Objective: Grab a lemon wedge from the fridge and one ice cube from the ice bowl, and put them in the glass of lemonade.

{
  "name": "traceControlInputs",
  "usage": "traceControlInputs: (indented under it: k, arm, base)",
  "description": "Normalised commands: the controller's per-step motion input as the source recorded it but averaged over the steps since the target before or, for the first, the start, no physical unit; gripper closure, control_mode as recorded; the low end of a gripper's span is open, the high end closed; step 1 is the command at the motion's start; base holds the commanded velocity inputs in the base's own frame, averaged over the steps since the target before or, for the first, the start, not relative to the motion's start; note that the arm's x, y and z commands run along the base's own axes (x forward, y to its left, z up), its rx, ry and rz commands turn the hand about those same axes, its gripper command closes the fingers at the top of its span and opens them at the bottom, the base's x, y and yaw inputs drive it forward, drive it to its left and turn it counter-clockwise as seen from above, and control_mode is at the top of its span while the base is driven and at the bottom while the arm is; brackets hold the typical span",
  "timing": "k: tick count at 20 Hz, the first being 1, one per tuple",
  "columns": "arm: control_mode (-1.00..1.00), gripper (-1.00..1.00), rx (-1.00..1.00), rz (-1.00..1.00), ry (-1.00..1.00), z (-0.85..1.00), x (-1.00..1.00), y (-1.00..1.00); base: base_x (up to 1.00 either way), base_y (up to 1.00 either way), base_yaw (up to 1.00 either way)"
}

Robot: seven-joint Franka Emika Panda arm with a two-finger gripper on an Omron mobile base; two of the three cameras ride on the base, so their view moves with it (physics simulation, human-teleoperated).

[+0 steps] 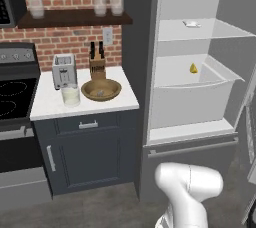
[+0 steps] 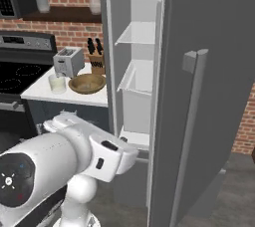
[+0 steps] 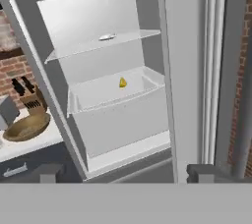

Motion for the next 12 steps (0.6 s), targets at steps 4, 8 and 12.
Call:
traceControlInputs:
  k: [4,8,12]
  arm:
    - [-1.00,-1.00,-0.34,-0.03,0.30,0.32,0.45,1.00]
    - [-1.00,-1.00,-0.26,-0.19,0.50,0.07,0.77,0.43]
    - [-1.00,-1.00,-0.31,-0.08,0.50,-0.10,0.80,-0.22]
  base:
    - [0.00,0.00,0.00]
    - [0.00,0.00,0.00]
    - [0.00,0.00,0.00]
